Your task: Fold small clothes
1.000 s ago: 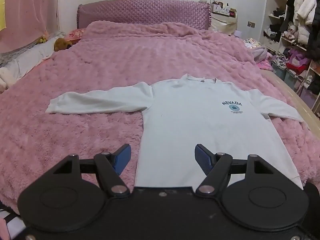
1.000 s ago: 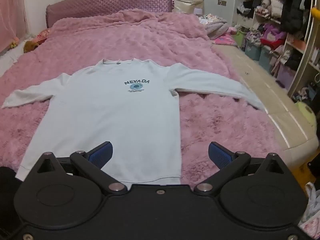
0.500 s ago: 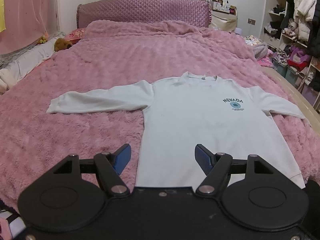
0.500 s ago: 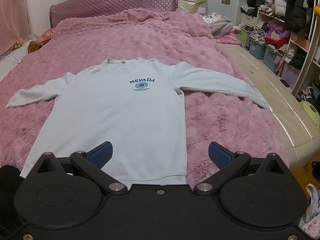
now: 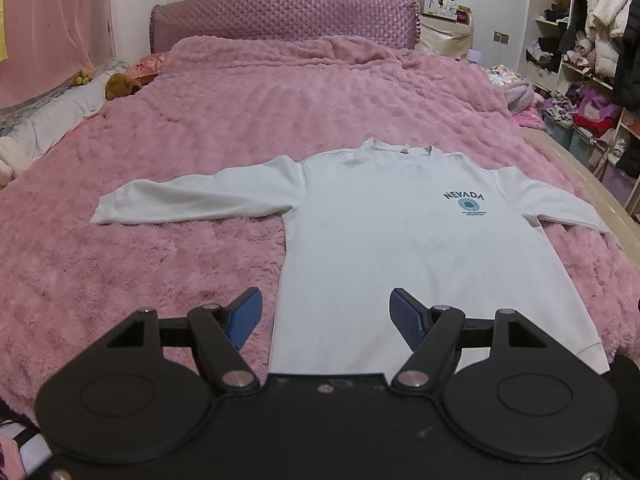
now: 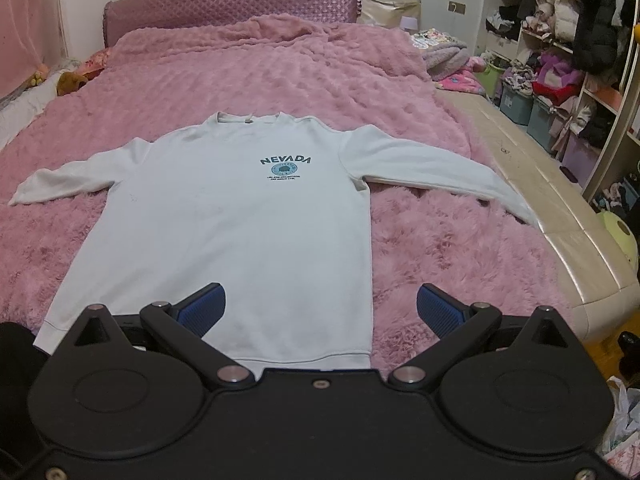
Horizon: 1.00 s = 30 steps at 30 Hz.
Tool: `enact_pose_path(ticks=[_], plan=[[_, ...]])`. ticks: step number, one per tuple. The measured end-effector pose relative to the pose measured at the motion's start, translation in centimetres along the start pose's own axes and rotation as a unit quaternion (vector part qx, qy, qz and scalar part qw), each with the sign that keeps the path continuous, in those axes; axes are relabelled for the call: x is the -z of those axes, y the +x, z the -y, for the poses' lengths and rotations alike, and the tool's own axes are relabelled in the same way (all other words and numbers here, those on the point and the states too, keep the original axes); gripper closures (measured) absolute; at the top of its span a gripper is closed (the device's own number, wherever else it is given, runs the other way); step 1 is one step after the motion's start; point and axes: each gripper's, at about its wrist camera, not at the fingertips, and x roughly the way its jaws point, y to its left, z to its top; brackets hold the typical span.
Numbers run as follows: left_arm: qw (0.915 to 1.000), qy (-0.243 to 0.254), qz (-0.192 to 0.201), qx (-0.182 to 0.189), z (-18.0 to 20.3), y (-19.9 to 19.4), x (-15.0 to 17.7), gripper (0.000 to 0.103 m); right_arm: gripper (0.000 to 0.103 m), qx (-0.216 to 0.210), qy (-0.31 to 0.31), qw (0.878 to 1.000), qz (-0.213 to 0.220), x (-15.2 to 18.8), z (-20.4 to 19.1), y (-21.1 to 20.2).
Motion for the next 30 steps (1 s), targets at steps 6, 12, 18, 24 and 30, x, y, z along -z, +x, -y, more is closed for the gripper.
enact_pose_path(ticks=[6, 12, 18, 24, 30], plan=[[1.0000, -0.005, 0.001, -0.004, -0.26, -0.09, 0.00, 0.031, 0.003, -0.005, -0.004, 1.000, 0.001, 0.00, -0.21, -0.09], [1.0000, -0.002, -0.001, -0.005, 0.21, -0.10, 0.22, 0.031, 0.003, -0.007, -0.002, 1.000, -0.001, -0.01, -0.26, 0.01], [1.0000, 0.001, -0.005, -0.001, 0.27, 0.11, 0.24, 0.031, 0.003, -0.005, -0.004, 1.000, 0.000, -0.06, -0.40, 0.06], [1.0000, -0.001, -0.008, -0.002, 0.04, 0.06, 0.15, 0.031, 0.003, -0.004, -0.007, 1.000, 0.001, -0.04, -0.37, 0.27], [1.0000, 0.000, -0.008, -0.002, 0.16, -0.01, 0.13, 0.031, 0.003, -0.005, -0.009, 1.000, -0.002, -0.13, -0.27, 0.40]])
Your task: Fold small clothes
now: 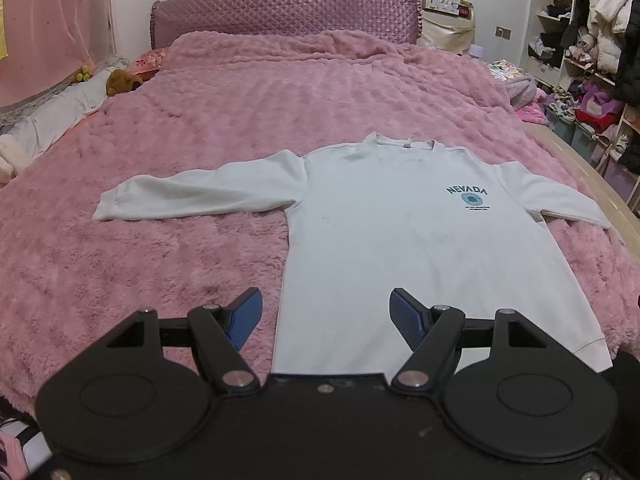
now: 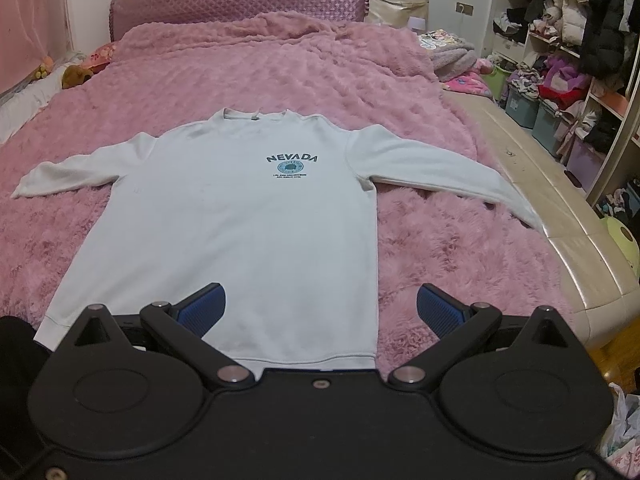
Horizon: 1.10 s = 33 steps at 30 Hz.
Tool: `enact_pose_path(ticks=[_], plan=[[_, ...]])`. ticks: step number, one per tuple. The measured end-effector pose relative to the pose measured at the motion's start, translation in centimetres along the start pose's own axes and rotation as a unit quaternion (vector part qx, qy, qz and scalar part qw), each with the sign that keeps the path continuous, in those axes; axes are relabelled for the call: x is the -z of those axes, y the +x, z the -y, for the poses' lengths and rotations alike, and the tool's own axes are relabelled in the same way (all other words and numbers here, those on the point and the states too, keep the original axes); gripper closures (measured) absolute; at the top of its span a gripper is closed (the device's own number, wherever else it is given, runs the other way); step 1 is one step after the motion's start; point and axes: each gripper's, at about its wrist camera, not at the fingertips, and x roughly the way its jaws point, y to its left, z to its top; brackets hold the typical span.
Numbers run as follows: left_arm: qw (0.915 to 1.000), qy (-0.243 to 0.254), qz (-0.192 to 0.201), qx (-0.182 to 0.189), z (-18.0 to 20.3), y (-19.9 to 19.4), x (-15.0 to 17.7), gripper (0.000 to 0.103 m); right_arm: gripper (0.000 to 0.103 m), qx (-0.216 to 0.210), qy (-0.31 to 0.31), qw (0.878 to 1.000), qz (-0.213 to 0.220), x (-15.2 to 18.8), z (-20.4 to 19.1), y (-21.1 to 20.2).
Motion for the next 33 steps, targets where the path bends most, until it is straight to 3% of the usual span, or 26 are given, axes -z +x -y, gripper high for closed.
enact_pose_path(ticks=[24, 30, 33], plan=[[0.9999, -0.006, -0.011, 0.006, 0.0, 0.2, 0.1, 0.031, 0.003, -0.002, 0.005, 1.000, 0.011, 0.2, 0.4, 0.4], [0.9999, -0.014, -0.002, -0.004, -1.1, 0.6, -0.2, 0.031, 0.003, -0.002, 0.006, 1.000, 0.011, 0.3, 0.4, 0.5], [0.9991, -0.034, -0.005, -0.026, -3.0, 1.8, -0.7, 0.031, 0.003, -0.004, 0.006, 1.000, 0.012, 0.1, 0.3, 1.1]])
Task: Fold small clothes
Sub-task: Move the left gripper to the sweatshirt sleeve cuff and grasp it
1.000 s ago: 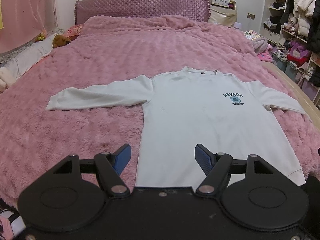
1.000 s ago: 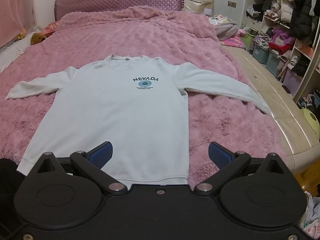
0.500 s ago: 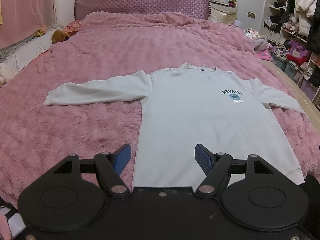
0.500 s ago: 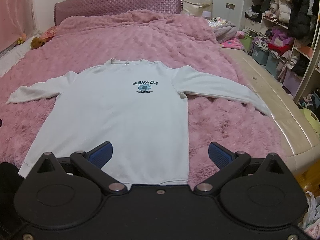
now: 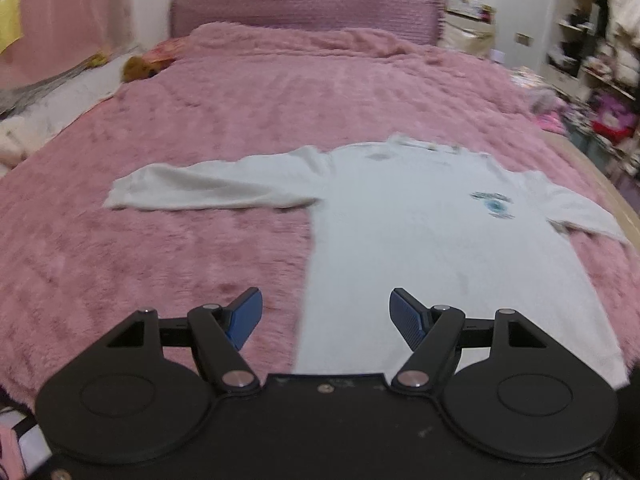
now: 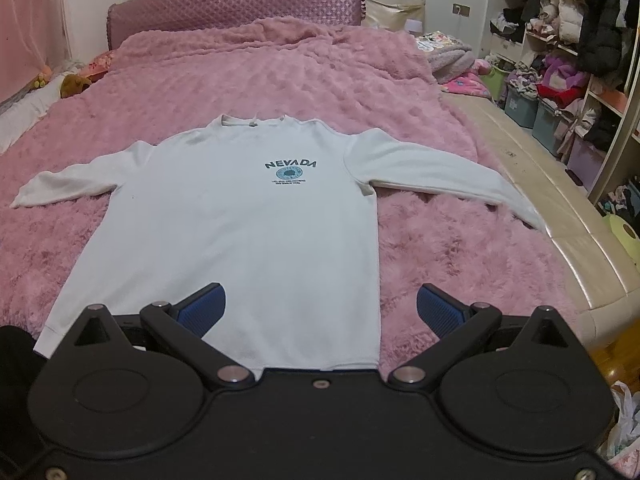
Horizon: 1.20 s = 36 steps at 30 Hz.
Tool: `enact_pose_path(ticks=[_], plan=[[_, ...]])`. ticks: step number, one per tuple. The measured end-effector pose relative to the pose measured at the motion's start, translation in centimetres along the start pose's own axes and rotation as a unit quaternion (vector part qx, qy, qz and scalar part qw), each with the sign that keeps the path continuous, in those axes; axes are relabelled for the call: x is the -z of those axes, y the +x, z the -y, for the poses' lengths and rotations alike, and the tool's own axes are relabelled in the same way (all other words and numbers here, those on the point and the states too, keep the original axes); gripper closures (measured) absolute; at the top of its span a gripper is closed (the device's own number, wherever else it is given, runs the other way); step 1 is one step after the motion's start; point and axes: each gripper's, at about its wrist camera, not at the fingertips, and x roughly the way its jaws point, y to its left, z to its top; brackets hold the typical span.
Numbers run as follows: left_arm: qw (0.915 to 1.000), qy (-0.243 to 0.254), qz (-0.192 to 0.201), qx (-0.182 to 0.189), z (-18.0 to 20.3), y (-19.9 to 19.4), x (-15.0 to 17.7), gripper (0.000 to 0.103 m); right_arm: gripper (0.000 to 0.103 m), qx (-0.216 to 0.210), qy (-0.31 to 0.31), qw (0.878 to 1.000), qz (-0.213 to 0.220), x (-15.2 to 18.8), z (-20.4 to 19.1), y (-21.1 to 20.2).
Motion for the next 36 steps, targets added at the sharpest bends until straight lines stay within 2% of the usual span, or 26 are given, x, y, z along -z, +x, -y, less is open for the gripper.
enact_pose_path(ticks=[4, 8, 11, 14, 17, 21, 23, 26, 30, 36], plan=[[0.9978, -0.038, 0.008, -0.053, -4.3, 3.1, -0.9, 0.031, 0.003, -0.003, -0.006, 1.000, 0.008, -1.0, -0.9, 1.1], [0.9910, -0.086, 0.010, -0.102, -9.8, 7.3, -1.8, 0.031, 0.003, -0.013, -0.021, 1.000, 0.006, -2.6, -2.7, 3.4], [0.9821, -0.138, 0.010, -0.127, -14.9, 11.0, -2.2, 0.031, 0.003, -0.010, -0.033, 0.999, 0.003, -3.6, -3.9, 5.2], [0.9691, -0.181, 0.001, -0.167, -19.5, 15.0, -3.0, 0.031, 0.003, -0.006, -0.026, 1.000, -0.002, -4.4, -4.6, 7.1], [0.9633, -0.191, 0.005, -0.188, -23.0, 17.9, -3.8, 0.031, 0.003, 0.008, -0.015, 1.000, -0.008, -4.9, -5.0, 9.3], [0.9665, -0.184, 0.026, -0.177, -26.0, 21.6, -5.7, 0.031, 0.003, 0.028, 0.000, 1.000, -0.005, -5.6, -5.8, 12.7], [0.9688, -0.179, 0.028, -0.169, -27.0, 23.4, -6.4, 0.031, 0.003, 0.021, -0.001, 1.000, -0.006, -6.2, -6.4, 14.7], [0.9653, -0.197, 0.023, -0.170, -29.5, 26.3, -7.4, 0.031, 0.003, 0.027, -0.010, 0.999, -0.018, -7.3, -7.8, 17.7], [0.9647, -0.212, 0.014, -0.155, -32.1, 30.0, -8.2, 0.031, 0.003, 0.023, -0.010, 0.999, -0.022, -7.9, -8.9, 19.6], [0.9465, -0.286, 0.020, -0.149, -35.2, 32.4, -9.0, 0.031, 0.003, 0.043, -0.031, 0.998, -0.024, -8.6, -8.9, 21.1]])
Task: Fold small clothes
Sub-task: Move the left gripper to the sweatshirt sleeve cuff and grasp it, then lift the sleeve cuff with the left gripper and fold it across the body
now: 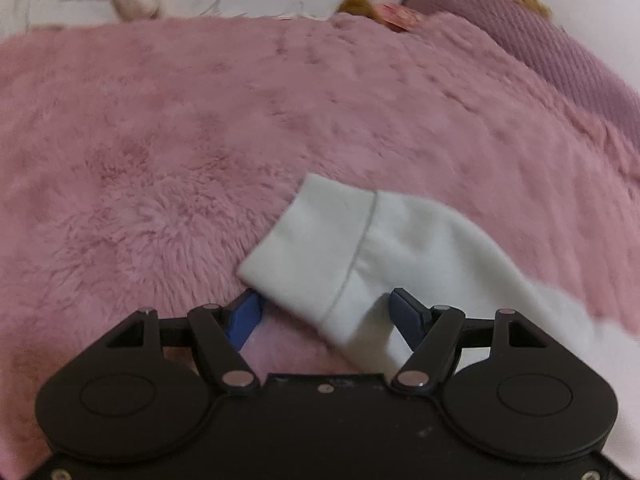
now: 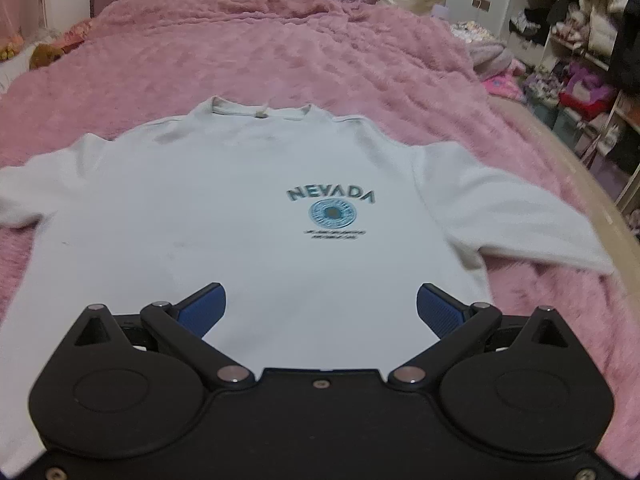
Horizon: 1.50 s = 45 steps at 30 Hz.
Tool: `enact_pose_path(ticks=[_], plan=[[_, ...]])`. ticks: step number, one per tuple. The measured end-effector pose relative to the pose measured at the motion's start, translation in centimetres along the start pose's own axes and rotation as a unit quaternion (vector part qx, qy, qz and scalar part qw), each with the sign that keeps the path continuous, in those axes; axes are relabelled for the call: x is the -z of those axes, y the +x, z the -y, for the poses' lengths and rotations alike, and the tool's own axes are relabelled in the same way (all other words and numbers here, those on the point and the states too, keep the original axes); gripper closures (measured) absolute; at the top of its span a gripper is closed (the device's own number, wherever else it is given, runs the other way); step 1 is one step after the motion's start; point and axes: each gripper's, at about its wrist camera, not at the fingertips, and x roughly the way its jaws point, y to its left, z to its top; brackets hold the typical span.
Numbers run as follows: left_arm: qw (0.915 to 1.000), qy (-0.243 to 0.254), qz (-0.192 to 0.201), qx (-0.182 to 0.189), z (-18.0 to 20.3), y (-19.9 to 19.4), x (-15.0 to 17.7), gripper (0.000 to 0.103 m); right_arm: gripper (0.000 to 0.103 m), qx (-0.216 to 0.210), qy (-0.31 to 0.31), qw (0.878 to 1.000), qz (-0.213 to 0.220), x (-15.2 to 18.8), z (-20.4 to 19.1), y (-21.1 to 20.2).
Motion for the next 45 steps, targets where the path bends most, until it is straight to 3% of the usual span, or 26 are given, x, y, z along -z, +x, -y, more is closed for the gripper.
enact_pose_path(ticks=[3, 6, 7, 8, 9, 11, 14, 19, 21, 26, 31, 36, 41, 43, 45], plan=[[0.9998, 0.009, 0.006, -0.015, 0.5, 0.0, -0.2, 0.036, 0.003, 0.027, 0.000, 1.000, -0.008, -0.3, 1.1, 0.8], [0.9972, 0.060, 0.022, -0.039, 2.1, -0.3, 0.2, 0.044, 0.003, 0.058, 0.010, 0.998, -0.027, -0.4, 2.5, 2.1], [0.9963, 0.071, 0.024, -0.040, 2.5, -0.3, 0.5, 0.064, 0.003, 0.073, 0.011, 0.997, -0.030, -0.4, 2.8, 2.4], [0.9962, 0.075, 0.022, -0.039, 2.5, -0.1, 0.5, 0.091, 0.003, 0.084, 0.013, 0.996, -0.030, -0.3, 3.2, 2.6], [0.9972, 0.069, 0.014, -0.027, 2.5, -0.1, 0.6, 0.093, 0.003, 0.094, 0.020, 0.995, -0.031, -0.3, 3.6, 2.7], [0.9979, 0.058, 0.014, -0.024, 2.4, -0.1, 0.4, 0.096, 0.003, 0.112, 0.027, 0.993, -0.031, -0.5, 4.1, 3.0], [0.9973, 0.066, 0.020, -0.023, 2.7, -0.8, 0.2, 0.097, 0.003, 0.179, 0.005, 0.984, -0.021, -0.9, 4.0, 3.3], [0.9961, 0.073, 0.049, -0.001, 3.5, -4.0, -0.8, 0.097, 0.003, 0.162, 0.049, 0.985, -0.004, -1.9, 6.6, 2.2], [0.9951, 0.072, 0.065, 0.015, 4.5, -5.6, -1.8, 0.097, 0.003, 0.174, 0.046, 0.984, 0.000, -2.0, 7.5, 1.9], [0.9856, 0.117, 0.102, 0.067, 10.4, -11.3, -2.5, 0.097, 0.003, 0.186, 0.048, 0.981, 0.001, -2.0, 10.5, 0.9], [0.9639, 0.174, 0.129, 0.155, 20.6, -18.1, -0.1, 0.097, 0.003, 0.196, 0.064, 0.978, 0.012, -1.4, 15.1, -1.0], [0.9393, 0.209, 0.114, 0.247, 31.5, -22.8, 4.6, 0.097, 0.003, 0.207, 0.065, 0.976, 0.011, -0.6, 20.1, -1.2], [0.9059, 0.264, 0.075, 0.322, 42.2, -24.0, 13.3, 0.097, 0.003, 0.223, 0.078, 0.972, 0.010, -0.4, 24.7, -0.4], [0.8934, 0.292, 0.052, 0.338, 46.1, -23.0, 17.7, 0.097, 0.003, 0.216, 0.094, 0.972, 0.011, -0.2, 26.1, -0.3], [0.8832, 0.327, 0.063, 0.330, 48.9, -21.6, 22.1, 0.097, 0.003, 0.205, 0.107, 0.973, 0.012, 0.1, 27.1, 0.0]])
